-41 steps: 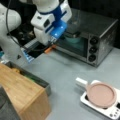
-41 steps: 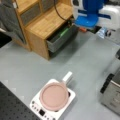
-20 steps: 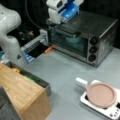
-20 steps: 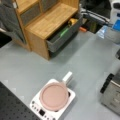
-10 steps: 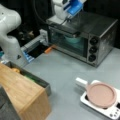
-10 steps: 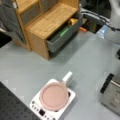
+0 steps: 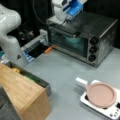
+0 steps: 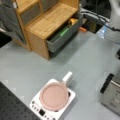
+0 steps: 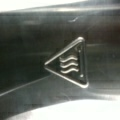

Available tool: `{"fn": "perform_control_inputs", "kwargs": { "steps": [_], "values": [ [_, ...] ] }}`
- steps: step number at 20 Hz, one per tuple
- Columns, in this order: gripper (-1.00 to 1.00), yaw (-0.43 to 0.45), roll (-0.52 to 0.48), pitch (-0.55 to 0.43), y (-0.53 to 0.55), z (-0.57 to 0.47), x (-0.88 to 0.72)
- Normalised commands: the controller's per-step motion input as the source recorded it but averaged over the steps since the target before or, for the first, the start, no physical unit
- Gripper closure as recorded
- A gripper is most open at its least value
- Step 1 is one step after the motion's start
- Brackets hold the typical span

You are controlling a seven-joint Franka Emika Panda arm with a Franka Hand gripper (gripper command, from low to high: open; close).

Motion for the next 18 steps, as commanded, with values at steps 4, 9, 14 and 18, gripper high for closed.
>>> {"fn": "perform_control_inputs", "kwargs": {
  "steps": [4,9,14,18],
  "values": [
    [-1.00,-0.065,0.223,-0.136,-0.04,-0.16,-0.13],
    [-1.00,-0.043,0.237,-0.153,-0.06,-0.24,-0.22],
    [-1.00,-0.035,0.236,-0.152,-0.05,-0.21,-0.23],
    [-1.00,-0.031,0.234,-0.153,-0.05,-0.19,-0.23]
  ]
}}
